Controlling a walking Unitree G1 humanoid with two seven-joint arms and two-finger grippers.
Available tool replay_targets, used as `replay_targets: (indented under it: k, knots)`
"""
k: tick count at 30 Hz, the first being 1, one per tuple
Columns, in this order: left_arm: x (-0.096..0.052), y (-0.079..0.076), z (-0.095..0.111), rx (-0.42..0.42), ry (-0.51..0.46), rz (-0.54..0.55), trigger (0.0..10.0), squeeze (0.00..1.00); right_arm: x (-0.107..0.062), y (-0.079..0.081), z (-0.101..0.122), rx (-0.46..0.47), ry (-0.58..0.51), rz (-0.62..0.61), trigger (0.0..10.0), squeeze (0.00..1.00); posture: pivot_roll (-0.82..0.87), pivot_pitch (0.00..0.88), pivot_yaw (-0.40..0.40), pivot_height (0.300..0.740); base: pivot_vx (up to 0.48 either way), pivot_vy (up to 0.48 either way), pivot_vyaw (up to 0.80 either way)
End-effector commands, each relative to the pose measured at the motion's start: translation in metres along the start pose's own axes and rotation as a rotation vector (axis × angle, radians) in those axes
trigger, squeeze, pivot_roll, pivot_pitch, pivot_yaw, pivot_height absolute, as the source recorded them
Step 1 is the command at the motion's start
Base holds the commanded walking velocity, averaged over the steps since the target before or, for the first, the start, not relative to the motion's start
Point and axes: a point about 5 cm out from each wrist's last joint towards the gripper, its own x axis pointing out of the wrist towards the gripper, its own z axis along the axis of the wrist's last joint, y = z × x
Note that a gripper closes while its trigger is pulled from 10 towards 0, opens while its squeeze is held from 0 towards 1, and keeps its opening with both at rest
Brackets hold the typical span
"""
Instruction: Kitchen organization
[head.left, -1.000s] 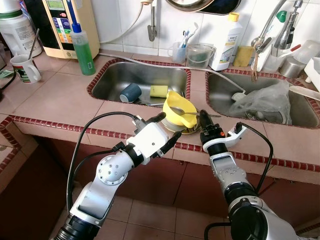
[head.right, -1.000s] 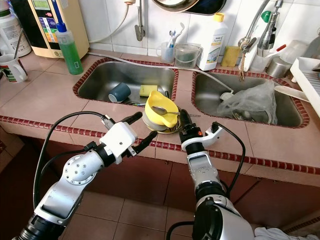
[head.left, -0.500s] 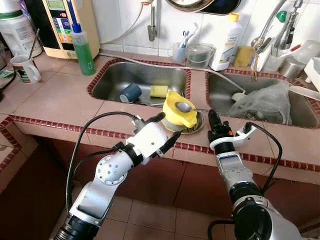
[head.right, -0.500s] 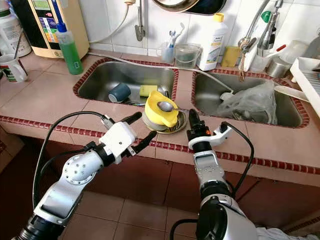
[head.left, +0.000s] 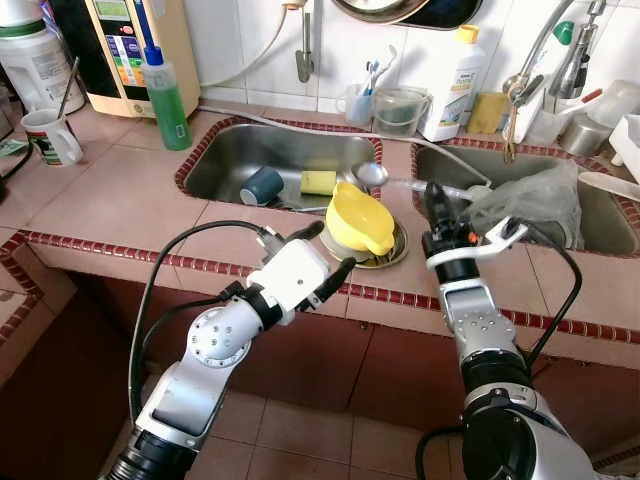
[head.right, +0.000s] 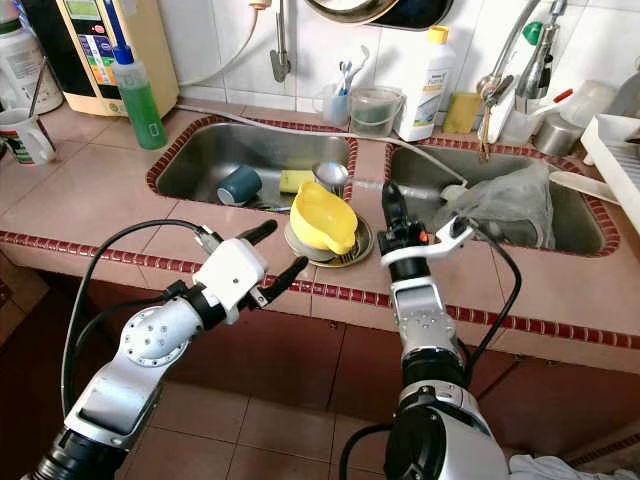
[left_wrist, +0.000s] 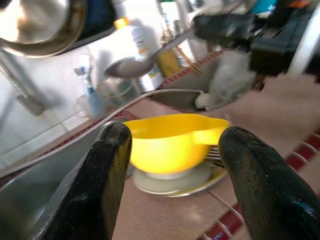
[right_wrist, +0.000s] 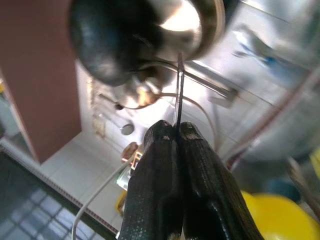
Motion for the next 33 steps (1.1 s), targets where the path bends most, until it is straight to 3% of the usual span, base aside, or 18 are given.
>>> replay_targets:
  k: [1, 3, 5, 13, 14, 19, 33]
  knots:
    - [0.002, 0.011, 0.000, -0.027, 0.005, 0.047, 10.0, 0.00, 0.007, 0.012, 0.005, -0.113, 0.015, 0.026, 10.0, 0.00, 0.12, 0.000, -0.032, 0.740, 0.000, 0.000, 0.00]
    - [0.002, 0.020, 0.000, -0.047, 0.007, 0.088, 10.0, 0.00, 0.012, 0.022, 0.009, -0.224, 0.014, 0.040, 10.0, 0.00, 0.12, 0.000, -0.034, 0.740, 0.000, 0.000, 0.00]
    - [0.003, 0.042, 0.002, -0.117, -0.001, 0.167, 10.0, 0.00, 0.022, 0.042, 0.019, -0.435, -0.016, 0.069, 10.0, 0.00, 0.12, 0.000, -0.034, 0.740, 0.000, 0.000, 0.00]
    - [0.000, 0.091, 0.010, -0.258, -0.045, 0.368, 10.0, 0.00, 0.030, 0.065, 0.034, -0.776, -0.062, 0.065, 10.0, 0.00, 0.12, 0.000, -0.045, 0.740, 0.000, 0.000, 0.00]
    - [-0.004, 0.103, 0.009, -0.264, -0.049, 0.411, 10.0, 0.00, 0.029, 0.070, 0.035, -0.900, -0.058, 0.066, 10.0, 0.00, 0.12, 0.000, -0.045, 0.740, 0.000, 0.000, 0.00]
    - [-0.016, 0.118, 0.003, -0.289, -0.038, 0.461, 10.0, 0.00, 0.020, 0.074, 0.036, -1.085, -0.084, 0.021, 10.0, 0.00, 0.12, 0.000, -0.050, 0.740, 0.000, 0.000, 0.00]
    - [-0.016, 0.118, 0.003, -0.289, -0.038, 0.461, 10.0, 0.00, 0.020, 0.074, 0.036, -1.085, -0.084, 0.021, 10.0, 0.00, 0.12, 0.000, -0.050, 0.740, 0.000, 0.000, 0.00]
